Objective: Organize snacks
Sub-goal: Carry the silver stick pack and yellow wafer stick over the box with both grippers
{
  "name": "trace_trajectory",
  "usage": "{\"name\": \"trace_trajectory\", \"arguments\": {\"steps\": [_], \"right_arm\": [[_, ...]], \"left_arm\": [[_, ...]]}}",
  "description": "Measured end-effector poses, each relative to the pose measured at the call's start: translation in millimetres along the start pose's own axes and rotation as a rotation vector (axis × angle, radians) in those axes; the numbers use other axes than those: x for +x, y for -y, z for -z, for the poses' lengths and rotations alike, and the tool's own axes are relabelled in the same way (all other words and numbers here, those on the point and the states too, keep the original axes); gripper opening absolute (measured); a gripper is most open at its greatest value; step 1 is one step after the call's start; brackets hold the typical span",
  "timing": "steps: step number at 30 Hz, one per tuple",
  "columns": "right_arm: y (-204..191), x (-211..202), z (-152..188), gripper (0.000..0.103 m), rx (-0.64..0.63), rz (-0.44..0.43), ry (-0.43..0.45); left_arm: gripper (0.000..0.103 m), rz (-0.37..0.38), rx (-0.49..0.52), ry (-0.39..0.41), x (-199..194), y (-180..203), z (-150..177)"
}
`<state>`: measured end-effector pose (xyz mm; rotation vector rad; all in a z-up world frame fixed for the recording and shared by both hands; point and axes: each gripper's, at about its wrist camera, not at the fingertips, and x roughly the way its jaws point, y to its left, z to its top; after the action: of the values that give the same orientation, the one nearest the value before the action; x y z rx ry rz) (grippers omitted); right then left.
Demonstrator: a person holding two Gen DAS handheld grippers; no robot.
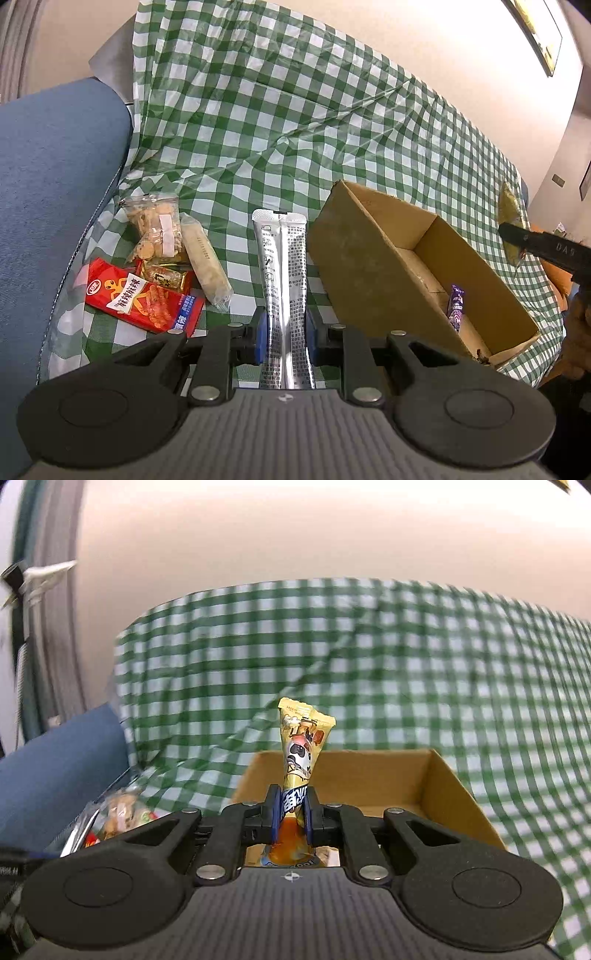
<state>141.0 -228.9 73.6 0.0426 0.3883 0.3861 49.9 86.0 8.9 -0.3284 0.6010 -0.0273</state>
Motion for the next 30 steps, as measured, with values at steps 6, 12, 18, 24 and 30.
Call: {"name": "trace_trajectory", "arguments": {"steps": [6,12,18,24,30], "right_arm": [[17.4,1.0,0.5,0.013,0.037,0.007,0.013],[25.1,1.1,-0.8,0.013,0.028,0.021,0.01],[33.6,-9.0,-1.4,0.013,0.022,0.033,0.024],[37.4,-12.7,-0.2,0.013,-0.005,0.041,0.02],[42.8,-7.1,0.1,0.013,-0.023,0.046,-0.003]], "left_arm": [[0.023,-0.006,0.009,-0.007,3.2,1.0,-0.1],[0.023,-0.012,0.018,-0.008,5.4,2.0,-0.6],[0.023,-0.016,0.032,-0.007,7.0,3.7,-0.4],[0.023,-0.01,0.05,-0.015,6.3,9.3,1.4],[0.023,-0.022,0.101,-0.019,1.4,25.4,1.8]]}}
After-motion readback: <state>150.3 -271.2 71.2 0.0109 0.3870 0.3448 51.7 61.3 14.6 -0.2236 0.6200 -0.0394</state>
